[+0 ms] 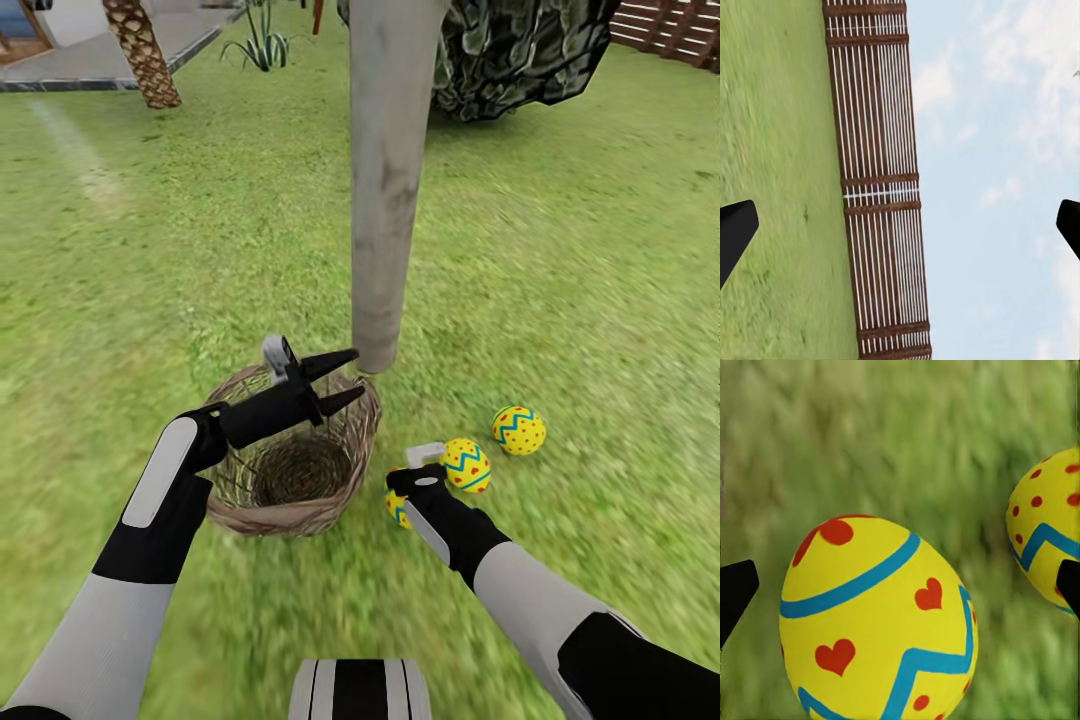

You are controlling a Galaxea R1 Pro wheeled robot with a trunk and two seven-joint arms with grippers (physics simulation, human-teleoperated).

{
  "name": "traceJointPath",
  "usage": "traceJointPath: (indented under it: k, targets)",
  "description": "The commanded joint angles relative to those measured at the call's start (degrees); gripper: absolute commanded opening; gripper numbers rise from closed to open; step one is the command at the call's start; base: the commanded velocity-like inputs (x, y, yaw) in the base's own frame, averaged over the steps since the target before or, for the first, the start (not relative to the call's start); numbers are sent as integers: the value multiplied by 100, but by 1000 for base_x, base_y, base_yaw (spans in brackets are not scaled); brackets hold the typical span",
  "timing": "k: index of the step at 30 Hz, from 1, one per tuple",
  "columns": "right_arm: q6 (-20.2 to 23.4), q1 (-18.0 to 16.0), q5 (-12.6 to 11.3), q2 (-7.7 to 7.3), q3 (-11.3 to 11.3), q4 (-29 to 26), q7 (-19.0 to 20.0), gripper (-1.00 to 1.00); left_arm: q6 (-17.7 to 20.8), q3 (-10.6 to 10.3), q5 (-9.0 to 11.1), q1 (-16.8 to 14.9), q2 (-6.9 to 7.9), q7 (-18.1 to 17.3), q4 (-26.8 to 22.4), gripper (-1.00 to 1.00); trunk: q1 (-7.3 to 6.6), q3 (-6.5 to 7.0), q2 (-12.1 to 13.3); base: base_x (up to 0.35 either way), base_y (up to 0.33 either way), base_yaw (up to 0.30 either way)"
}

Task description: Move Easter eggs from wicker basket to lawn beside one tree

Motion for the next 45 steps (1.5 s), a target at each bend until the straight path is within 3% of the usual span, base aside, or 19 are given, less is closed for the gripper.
traceJointPath:
  k: [1,7,12,15,22,26,31,36,38,39,44,45]
  targets:
    - [22,-5,-51,-5,41,-8,-50,100,7,-5,-22,-3,4,-23,-1,100,-3,19,0,0,0,0]
    - [22,-5,-51,-49,29,-28,-50,100,6,-10,-22,-3,24,-21,-8,100,-19,152,8,0,0,0]
    - [37,-5,-65,-70,10,-511,-50,100,8,-13,-22,-3,37,-21,-8,100,-32,263,15,0,0,0]
    - [68,-5,-104,-279,-89,-1126,-118,100,14,-14,-22,-3,38,-21,-8,100,-39,329,19,0,0,0]
    - [90,-5,-109,-565,-513,-1337,-189,100,17,-10,-22,-3,43,-21,-8,100,-57,484,28,0,0,0]
    - [92,-5,-112,-600,-535,-1343,-191,100,23,-6,-22,-3,47,-21,-8,100,-68,573,34,0,0,0]
    - [93,-5,-121,-825,-546,-1383,-191,100,24,9,-22,-3,48,-21,4,100,-80,684,40,0,0,0]
    - [113,-5,-126,-871,-726,-1439,-187,100,24,18,-22,-3,48,-17,24,100,-93,795,47,0,0,0]
    - [305,-5,-118,-874,-776,-1446,-183,100,27,29,-22,-3,59,-14,21,100,-99,839,50,0,0,0]
    - [473,-5,-114,-874,-801,-1447,-181,100,32,38,-22,-3,109,-13,20,100,-101,861,51,0,0,0]
    - [709,-5,-104,-880,-851,-1457,-178,100,53,83,-21,-33,684,-26,-22,100,-114,972,58,0,0,0]
    - [715,-5,-104,-882,-859,-1457,-177,100,55,119,-21,-41,708,-25,-32,100,-117,994,59,0,0,0]
